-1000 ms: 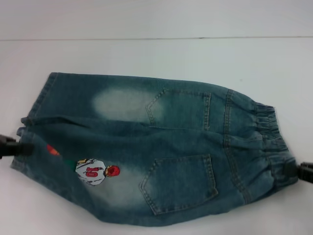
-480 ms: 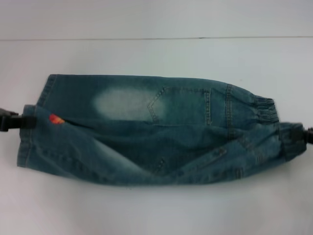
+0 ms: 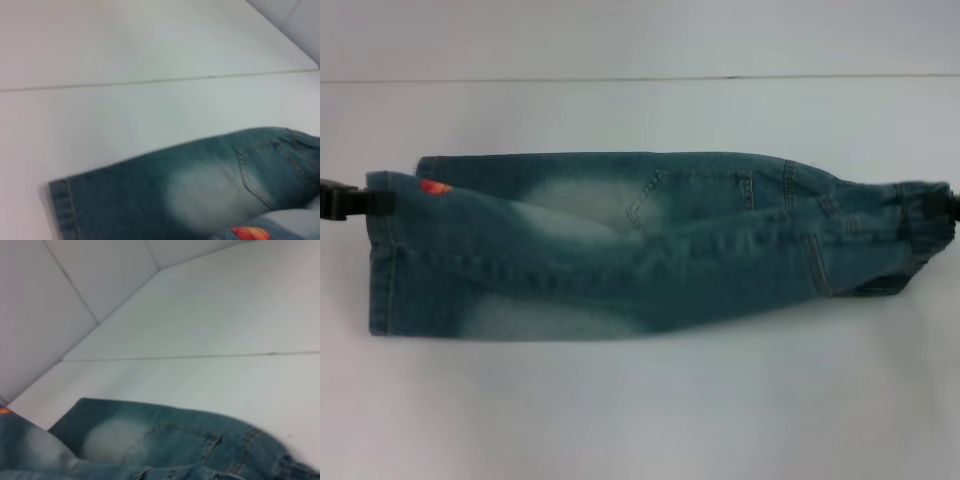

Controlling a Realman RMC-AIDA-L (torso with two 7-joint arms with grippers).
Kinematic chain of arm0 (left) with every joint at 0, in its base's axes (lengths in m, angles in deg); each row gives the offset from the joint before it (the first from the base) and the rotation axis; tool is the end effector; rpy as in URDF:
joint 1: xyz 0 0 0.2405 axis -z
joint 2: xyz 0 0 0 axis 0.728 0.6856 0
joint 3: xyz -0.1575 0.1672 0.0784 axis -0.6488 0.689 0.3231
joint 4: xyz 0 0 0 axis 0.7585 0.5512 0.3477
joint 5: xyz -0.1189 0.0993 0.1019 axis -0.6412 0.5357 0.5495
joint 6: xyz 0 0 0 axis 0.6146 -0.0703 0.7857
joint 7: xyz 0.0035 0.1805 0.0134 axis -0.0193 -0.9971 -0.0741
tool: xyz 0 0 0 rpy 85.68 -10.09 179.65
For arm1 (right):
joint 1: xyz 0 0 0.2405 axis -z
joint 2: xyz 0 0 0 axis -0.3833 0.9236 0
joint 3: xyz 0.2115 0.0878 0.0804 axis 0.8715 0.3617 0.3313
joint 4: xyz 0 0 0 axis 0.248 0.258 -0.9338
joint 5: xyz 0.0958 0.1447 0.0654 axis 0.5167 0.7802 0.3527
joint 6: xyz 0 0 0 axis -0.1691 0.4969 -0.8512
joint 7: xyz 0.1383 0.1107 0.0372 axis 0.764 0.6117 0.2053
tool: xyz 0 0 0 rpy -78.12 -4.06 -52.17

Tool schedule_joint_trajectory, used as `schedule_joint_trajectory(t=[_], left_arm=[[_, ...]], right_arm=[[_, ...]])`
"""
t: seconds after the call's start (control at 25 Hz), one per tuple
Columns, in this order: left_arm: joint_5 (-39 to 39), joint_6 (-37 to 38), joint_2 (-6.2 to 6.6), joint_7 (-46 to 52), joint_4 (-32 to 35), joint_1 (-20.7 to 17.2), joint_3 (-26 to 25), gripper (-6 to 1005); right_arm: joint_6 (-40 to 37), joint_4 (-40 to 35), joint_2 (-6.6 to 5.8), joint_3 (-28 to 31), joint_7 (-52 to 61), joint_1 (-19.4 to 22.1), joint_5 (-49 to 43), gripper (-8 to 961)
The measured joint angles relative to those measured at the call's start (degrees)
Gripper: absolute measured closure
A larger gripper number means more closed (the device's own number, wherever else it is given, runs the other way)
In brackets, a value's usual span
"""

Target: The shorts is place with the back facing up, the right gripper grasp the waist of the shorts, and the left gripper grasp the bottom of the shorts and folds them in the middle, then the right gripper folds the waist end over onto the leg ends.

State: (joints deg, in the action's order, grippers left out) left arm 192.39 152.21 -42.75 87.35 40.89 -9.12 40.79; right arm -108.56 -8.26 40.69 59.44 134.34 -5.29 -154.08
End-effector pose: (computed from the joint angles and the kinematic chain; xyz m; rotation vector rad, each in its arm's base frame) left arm -0.2713 0.3489 0.0723 -2.4019 -1.2520 -0.2519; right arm 0.2977 0.3278 0.0575 -2.3475 1.1828 0.6066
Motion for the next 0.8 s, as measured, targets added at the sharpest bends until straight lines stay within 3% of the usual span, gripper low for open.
schedule_joint_trajectory(t=[0.32, 0.8], left_arm=[[-1.2, -6.6, -1.73, 0.5, -0.7, 0.4, 0.4, 954], [-2.9, -17.6, -2.66, 1.0, -5.7, 1.9, 1.9, 953]], right_arm=[[5.4, 0.0, -0.05, -0.5, 0.3, -2.5, -0.1, 878], [15.8, 0.7, 0.08, -4.8, 1.5, -6.0, -0.6, 874]])
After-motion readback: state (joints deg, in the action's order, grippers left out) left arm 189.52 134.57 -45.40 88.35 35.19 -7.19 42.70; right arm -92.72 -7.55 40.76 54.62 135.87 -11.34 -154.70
